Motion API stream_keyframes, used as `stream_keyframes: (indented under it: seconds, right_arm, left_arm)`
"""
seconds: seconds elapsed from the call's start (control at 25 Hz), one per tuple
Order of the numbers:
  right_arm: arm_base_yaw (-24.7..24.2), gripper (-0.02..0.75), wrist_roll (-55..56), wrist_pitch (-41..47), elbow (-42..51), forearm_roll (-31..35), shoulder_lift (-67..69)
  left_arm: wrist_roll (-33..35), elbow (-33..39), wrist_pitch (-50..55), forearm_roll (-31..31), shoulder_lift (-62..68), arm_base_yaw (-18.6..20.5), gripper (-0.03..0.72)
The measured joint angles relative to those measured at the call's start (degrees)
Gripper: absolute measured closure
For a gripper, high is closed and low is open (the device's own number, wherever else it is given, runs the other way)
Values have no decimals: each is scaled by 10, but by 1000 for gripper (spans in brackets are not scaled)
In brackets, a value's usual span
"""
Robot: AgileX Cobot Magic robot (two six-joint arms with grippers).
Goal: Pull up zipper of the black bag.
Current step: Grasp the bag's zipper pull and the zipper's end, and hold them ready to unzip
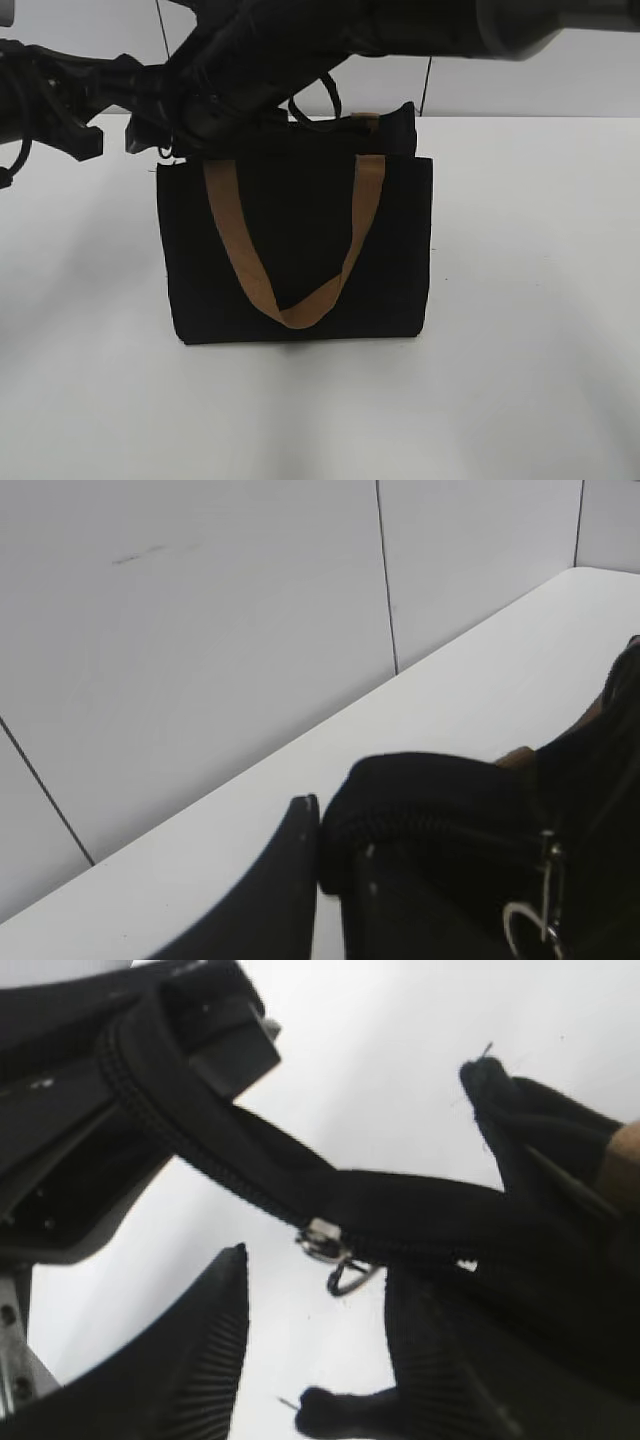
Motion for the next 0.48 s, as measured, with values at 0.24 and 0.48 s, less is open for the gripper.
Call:
stream_keyframes:
  seconds: [0.24, 0.48]
  right_arm:
    - [0, 689, 43, -30, 0, -13, 9]
    - [0, 689, 21, 11, 0, -15, -6]
  left_arm:
    - [-10, 0, -3, 4, 0, 0, 666]
    - [-25, 0, 14, 7, 0, 0, 666]
